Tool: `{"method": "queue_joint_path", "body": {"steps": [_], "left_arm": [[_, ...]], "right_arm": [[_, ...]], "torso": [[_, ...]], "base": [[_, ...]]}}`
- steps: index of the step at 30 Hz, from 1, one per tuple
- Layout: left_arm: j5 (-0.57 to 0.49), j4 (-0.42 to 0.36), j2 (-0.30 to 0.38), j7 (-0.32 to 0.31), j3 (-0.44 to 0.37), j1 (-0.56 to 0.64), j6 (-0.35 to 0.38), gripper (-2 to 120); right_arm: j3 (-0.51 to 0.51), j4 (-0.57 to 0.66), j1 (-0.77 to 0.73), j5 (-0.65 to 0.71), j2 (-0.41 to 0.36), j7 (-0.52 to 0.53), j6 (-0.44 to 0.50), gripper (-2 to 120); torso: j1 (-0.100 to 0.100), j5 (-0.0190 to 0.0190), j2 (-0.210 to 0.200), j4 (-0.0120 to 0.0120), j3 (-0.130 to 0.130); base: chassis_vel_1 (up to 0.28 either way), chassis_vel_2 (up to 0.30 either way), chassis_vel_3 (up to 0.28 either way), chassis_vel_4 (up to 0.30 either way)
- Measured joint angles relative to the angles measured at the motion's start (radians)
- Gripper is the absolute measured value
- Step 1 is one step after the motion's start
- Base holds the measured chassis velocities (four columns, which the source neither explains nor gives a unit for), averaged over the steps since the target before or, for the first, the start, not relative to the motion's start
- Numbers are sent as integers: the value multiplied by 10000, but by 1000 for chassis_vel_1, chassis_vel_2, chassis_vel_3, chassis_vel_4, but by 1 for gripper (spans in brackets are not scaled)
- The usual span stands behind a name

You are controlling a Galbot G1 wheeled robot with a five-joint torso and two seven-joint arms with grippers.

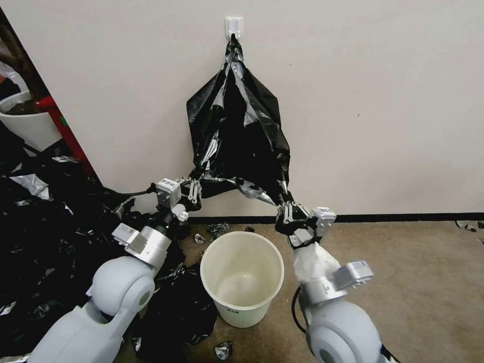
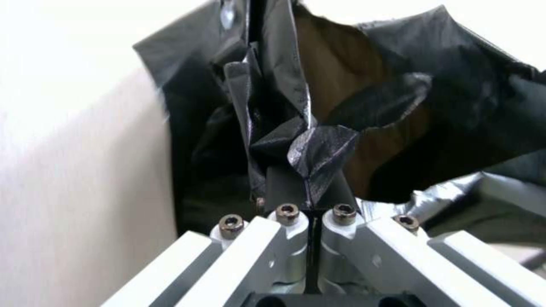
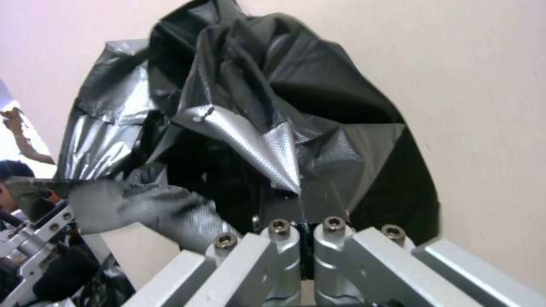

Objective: Place a trash bag onto the trash bin.

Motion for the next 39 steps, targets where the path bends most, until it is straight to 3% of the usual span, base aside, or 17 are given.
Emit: {"method": "queue_joint_path", "body": {"steps": [11, 23, 30, 39], "left_arm": [[405, -25, -368, -138, 266, 730, 190, 0], [-257, -711, -230, -216, 84, 791, 492, 0], [-279, -1051, -391, -541, 192, 680, 1212, 0], [-1223, -1977, -320, -1005, -355, 615, 2074, 0]], "right_arm": [[-8, -142, -813, -374, -108, 195, 226, 0], [82, 488, -790, 160, -470, 54, 173, 0], [178, 998, -722, 443, -722, 418, -260, 0], [490, 1545, -272, 998, -955, 442, -690, 0]], "torso": [[0, -2, 0, 0, 1], [1, -1, 0, -1, 1], [1, -2, 0, 0, 2], [1, -1, 0, 0, 2]], "base": [[0, 0, 0, 0], [0, 0, 0, 0], [0, 0, 0, 0], [0, 0, 0, 0]]}}
